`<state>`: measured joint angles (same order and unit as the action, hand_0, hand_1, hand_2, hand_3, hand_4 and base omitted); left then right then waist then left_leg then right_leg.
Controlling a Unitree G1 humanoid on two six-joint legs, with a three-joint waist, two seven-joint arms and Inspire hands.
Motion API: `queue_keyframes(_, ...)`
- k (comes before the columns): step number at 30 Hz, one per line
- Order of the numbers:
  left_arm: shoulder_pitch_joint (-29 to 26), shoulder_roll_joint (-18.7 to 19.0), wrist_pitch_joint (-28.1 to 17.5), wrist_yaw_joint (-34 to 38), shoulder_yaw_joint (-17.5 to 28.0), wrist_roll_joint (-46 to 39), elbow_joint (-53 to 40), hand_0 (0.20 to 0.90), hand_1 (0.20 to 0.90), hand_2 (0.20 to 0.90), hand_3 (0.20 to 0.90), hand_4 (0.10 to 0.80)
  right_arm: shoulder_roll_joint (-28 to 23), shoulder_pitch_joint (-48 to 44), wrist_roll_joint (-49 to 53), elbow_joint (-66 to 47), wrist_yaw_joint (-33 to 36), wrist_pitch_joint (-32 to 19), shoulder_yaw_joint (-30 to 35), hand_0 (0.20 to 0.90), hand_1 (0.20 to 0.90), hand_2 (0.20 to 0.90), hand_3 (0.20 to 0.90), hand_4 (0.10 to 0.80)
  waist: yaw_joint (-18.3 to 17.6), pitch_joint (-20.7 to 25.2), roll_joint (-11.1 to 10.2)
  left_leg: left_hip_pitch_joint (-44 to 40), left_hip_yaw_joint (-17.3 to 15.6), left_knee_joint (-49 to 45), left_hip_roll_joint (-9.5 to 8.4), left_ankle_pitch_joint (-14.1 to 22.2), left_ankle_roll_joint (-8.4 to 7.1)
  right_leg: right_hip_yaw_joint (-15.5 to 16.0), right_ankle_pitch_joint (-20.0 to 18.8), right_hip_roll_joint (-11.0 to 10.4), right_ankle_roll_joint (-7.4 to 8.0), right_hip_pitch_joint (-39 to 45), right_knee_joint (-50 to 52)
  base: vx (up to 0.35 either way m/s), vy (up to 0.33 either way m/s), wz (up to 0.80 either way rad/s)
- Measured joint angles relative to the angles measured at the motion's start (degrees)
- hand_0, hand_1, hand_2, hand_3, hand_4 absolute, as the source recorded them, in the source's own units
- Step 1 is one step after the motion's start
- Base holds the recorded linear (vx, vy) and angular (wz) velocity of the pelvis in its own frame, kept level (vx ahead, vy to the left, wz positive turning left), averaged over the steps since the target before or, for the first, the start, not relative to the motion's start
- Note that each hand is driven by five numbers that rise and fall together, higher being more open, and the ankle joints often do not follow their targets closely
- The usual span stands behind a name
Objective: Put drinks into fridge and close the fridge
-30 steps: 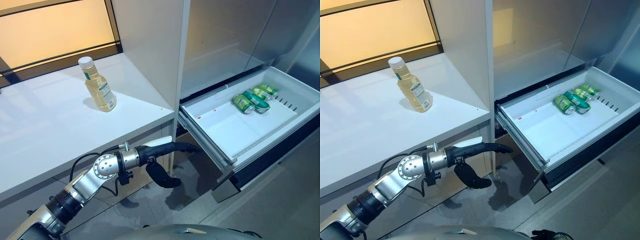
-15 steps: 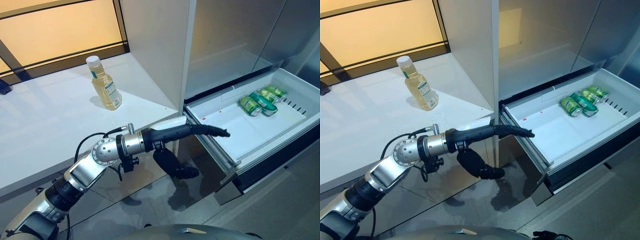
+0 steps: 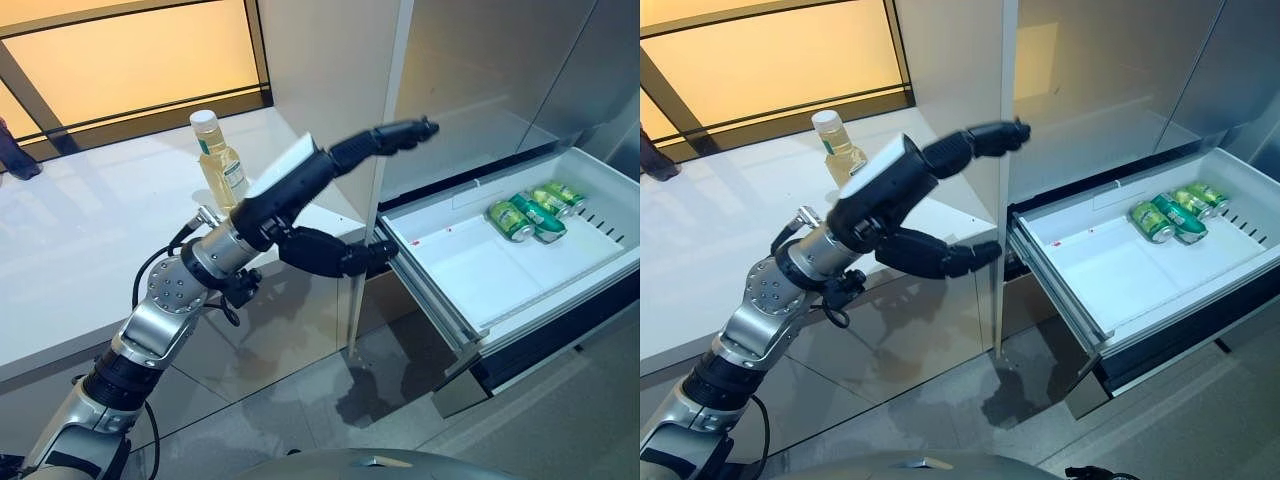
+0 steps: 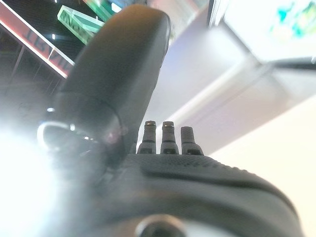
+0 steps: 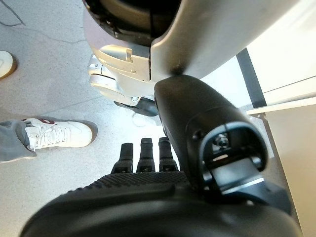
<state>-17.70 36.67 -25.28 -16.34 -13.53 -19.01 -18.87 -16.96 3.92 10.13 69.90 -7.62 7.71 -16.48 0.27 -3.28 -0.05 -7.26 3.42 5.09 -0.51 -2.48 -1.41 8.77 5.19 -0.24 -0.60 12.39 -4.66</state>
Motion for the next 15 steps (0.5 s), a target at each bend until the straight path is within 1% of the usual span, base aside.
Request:
queue_keyframes(4, 1.9, -0.4, -2.7, 6.5, 5.1, 1.0, 0.0, 0.9, 0.9, 0.9, 0.9, 0.8, 0.0, 0.5, 0.0, 0.0, 0.0, -0.3, 0.2, 0.9, 0.9, 0.9, 0.9, 0.8, 0.0, 0.1, -0.1, 0.0, 0.1, 0.0, -0.04, 0.0, 0.0, 0.0, 0.0, 0.0, -0.01, 0.1, -0.2, 0.026, -0.005, 0.0)
queue_keyframes(9, 4.8, -1.3, -2.7, 17.4, 11.1, 3.1, 1.4, 0.9, 0.9, 0.9, 0.9, 0.8, 0.0, 0.9, 0.0, -0.1, 0.0, -0.3, 0.8, 0.9, 0.9, 0.9, 0.9, 0.8, 1.1, 0.2, -0.2, 0.0, 0.2, 0.0, -0.06, 0.0, 0.0, 0.1, 0.0, 0.0, -0.01, 0.1, -0.2, 0.0, 0.0, 0.0)
queue_keyframes(10, 4.9, -1.5, -2.6, 18.3, 11.6, 3.2, 2.0, 0.9, 0.9, 0.9, 0.9, 0.8, 0.0, 0.9, 0.0, -0.1, 0.0, -0.3, 0.8, 0.9, 0.9, 0.9, 0.9, 0.8, 1.3, 0.2, -0.2, 0.0, 0.2, 0.0, -0.07, 0.0, 0.0, 0.2, 0.0, 0.0, -0.01, 0.1, -0.2, 0.01, 0.006, 0.04)
queue_keyframes(11, 6.0, -2.0, -2.2, 20.4, 13.1, 3.2, 2.8, 0.9, 0.9, 0.9, 0.9, 0.8, 0.2, 1.0, 0.0, -0.1, 0.0, -0.2, 1.0, 0.9, 0.9, 0.9, 0.9, 0.8, 1.3, 0.2, -0.3, 0.0, 0.4, 0.0, -0.12, 0.0, 0.0, 0.3, 0.0, 0.0, -0.01, 0.2, -0.3, 0.013, 0.012, 0.04)
queue_keyframes(13, 7.6, -2.4, -1.5, 23.3, 14.3, 3.3, 4.4, 0.9, 0.9, 0.9, 0.9, 0.8, 0.2, 0.9, 0.0, 0.0, 0.0, -0.2, 1.7, 0.9, 0.9, 0.9, 0.9, 0.8, 1.6, 0.3, -0.4, 0.0, 0.7, 0.0, -0.26, -0.1, 0.05, 0.5, 0.0, -0.1, -0.01, 0.2, -0.3, 0.03, 0.015, 0.06)
queue_keyframes(15, 9.2, -2.8, 0.4, 24.9, 15.0, 3.3, 7.0, 0.9, 0.9, 0.9, 0.9, 0.8, 0.2, 1.0, 0.0, -0.1, 0.0, 0.0, 2.3, 0.9, 0.9, 0.9, 0.9, 0.8, 1.7, 0.4, -0.3, 0.0, 0.8, 0.0, -0.39, -0.1, 0.1, 0.7, 0.0, -0.2, -0.01, 0.3, -0.4, 0.011, 0.012, 0.05)
